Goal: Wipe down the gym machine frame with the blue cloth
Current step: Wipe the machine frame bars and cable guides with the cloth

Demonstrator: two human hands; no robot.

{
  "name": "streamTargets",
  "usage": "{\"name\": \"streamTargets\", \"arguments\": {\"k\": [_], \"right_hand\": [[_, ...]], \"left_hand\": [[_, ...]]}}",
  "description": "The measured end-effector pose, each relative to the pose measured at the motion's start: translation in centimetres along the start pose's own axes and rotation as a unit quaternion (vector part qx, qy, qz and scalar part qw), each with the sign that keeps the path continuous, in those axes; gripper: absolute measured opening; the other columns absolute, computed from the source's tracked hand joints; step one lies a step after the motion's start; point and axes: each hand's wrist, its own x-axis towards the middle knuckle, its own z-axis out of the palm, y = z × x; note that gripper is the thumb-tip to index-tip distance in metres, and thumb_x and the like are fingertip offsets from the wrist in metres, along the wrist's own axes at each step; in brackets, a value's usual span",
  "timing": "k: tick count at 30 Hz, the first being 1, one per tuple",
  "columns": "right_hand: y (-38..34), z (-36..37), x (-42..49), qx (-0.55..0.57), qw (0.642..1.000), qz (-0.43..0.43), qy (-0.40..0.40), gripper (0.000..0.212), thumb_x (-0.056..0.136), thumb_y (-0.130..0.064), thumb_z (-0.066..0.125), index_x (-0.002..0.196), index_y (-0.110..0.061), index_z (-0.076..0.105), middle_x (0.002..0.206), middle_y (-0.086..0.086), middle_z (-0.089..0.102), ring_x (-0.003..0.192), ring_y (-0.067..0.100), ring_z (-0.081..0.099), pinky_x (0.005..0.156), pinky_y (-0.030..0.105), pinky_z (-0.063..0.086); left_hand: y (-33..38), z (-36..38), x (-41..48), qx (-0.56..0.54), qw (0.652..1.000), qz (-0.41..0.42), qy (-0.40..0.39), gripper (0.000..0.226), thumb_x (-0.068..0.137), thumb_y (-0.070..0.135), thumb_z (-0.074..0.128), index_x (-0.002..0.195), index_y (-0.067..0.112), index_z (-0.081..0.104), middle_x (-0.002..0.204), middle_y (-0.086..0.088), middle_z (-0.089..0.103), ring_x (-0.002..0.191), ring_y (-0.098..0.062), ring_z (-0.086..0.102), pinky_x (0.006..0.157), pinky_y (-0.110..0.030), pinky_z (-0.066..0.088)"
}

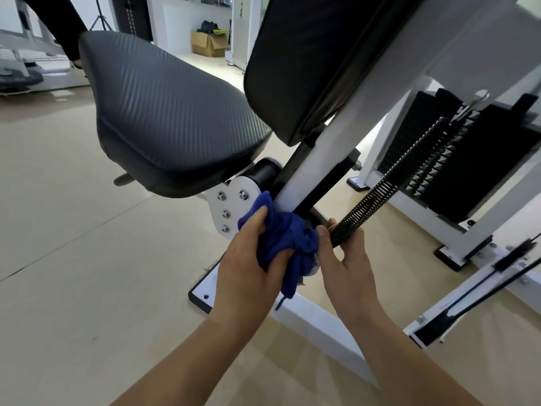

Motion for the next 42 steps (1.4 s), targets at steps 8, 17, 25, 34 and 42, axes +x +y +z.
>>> {"name": "streamTargets", "arguments": {"k": [8,17,25,34,42], "right_hand": [[0.1,0.6,0.0,0.002,1.0,-0.001,0.027,0.024,0.092,-0.067,0.052,0.1,-0.045,0.049,0.098,-0.034,0.065,0.093,-0.006,0.063,0.089,0.04,0.052],[0.1,0.6,0.0,-0.004,1.0,-0.004,0.03,0.02,0.096,-0.063,0.049,0.1,-0.043,0.049,0.094,-0.026,0.066,0.087,-0.002,0.062,0.084,0.037,0.048],[-0.3,0.4,-0.2,-0.002,1.0,0.008,0.015,0.011,0.098,-0.058,0.052,0.1,-0.048,0.048,0.095,-0.038,0.061,0.088,-0.01,0.061,0.075,0.027,0.046],[-0.3,0.2,-0.2,-0.043,0.999,0.011,0.016,0.017,0.097,-0.06,0.053,0.103,-0.045,0.046,0.1,-0.023,0.065,0.097,-0.002,0.062,0.092,0.041,0.05],[-2.6,1.2,-3.1,-0.115,0.985,0.125,-0.011,0.042,0.095,-0.061,0.05,0.119,-0.028,0.045,0.104,-0.02,0.056,0.099,0.013,0.057,0.089,0.039,0.046]], "left_hand": [[-0.1,1.7,-0.5,0.036,0.996,0.041,0.064,0.029,0.089,0.015,0.07,0.118,0.018,0.071,0.12,0.01,0.048,0.11,-0.014,0.055,0.095,-0.032,0.049],[-0.7,0.7,0.0,0.013,0.999,0.02,0.047,0.019,0.091,0.002,0.066,0.102,0.018,0.07,0.11,0.007,0.053,0.099,-0.013,0.058,0.082,-0.012,0.045],[-2.8,1.4,-1.1,0.086,0.989,0.124,-0.002,0.015,0.095,0.013,0.06,0.106,0.012,0.071,0.115,0.003,0.05,0.1,-0.017,0.057,0.085,-0.024,0.048],[-4.5,1.9,-6.1,0.05,0.993,-0.055,-0.087,0.016,0.096,0.015,0.065,0.1,0.03,0.065,0.11,0.018,0.049,0.097,0.001,0.056,0.079,-0.02,0.048],[-3.8,-4.4,-0.1,0.009,0.994,-0.09,0.06,0.029,0.092,0.004,0.067,0.11,0.027,0.062,0.111,0.009,0.053,0.103,0.001,0.057,0.084,-0.009,0.044]]}}
